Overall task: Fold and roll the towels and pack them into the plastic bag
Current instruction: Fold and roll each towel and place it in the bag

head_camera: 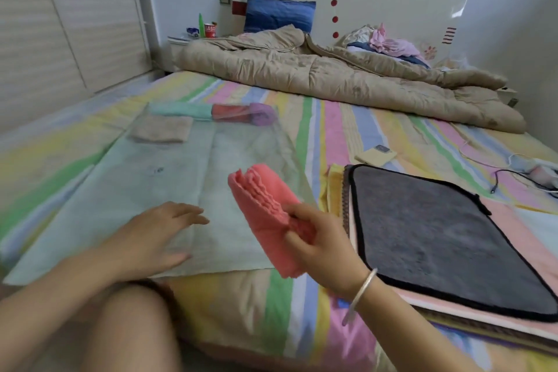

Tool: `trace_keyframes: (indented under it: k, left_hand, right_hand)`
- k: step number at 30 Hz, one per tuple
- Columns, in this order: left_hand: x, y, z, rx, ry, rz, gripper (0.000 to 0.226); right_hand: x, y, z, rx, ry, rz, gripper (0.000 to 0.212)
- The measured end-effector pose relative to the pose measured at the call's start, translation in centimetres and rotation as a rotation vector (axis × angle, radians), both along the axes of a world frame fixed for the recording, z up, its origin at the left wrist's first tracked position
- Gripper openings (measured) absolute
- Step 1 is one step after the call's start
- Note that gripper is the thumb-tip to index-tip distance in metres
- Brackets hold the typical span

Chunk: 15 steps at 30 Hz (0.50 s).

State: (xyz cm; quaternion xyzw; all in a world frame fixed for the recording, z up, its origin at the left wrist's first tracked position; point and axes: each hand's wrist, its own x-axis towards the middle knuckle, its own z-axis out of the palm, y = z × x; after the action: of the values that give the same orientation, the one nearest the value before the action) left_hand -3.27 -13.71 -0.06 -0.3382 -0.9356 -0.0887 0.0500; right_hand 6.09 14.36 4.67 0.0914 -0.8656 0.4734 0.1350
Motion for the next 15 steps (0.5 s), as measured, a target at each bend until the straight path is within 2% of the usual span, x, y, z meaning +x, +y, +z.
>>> trace_keyframes:
  k: [2,4,7,9,12,15]
  left_hand:
    - [0.4,-1.3,-0.3,-0.01,-0.005,0.021,0.065]
    - [0.6,-2.0,-0.7,0.001,0.092,0.0,0.058]
    - [0.4,-2.5,-0.6,0.079,0.235,0.003,0.039]
    - [0.2,-2.6,-0.4,0.095,0.244,0.027,0.031]
    - [0.8,-2.1,-0.9,0.108,0.19,0.088,0.046]
    - [1.4,-1.0,-1.7,0.037,0.151,0.074,0.057]
  right_hand:
    - [-0.3,-1.3,-0.7,-0.041,0.025,0.053,0.041]
    - [-0.4,-2.7,-1.0,-0.012,0.054,0.143,0.034]
    - [-0.4,-4.2,-1.4,0.165,0.1,0.262,0.035]
    - [-0.4,-4.9,-1.8,0.25,0.142,0.258,0.034]
    - [-0.8,-5.5,-2.2,0.263,0.134,0.181,0.035]
    - [-1.5,-5.5,-2.5,0.221,0.139,0.088,0.033]
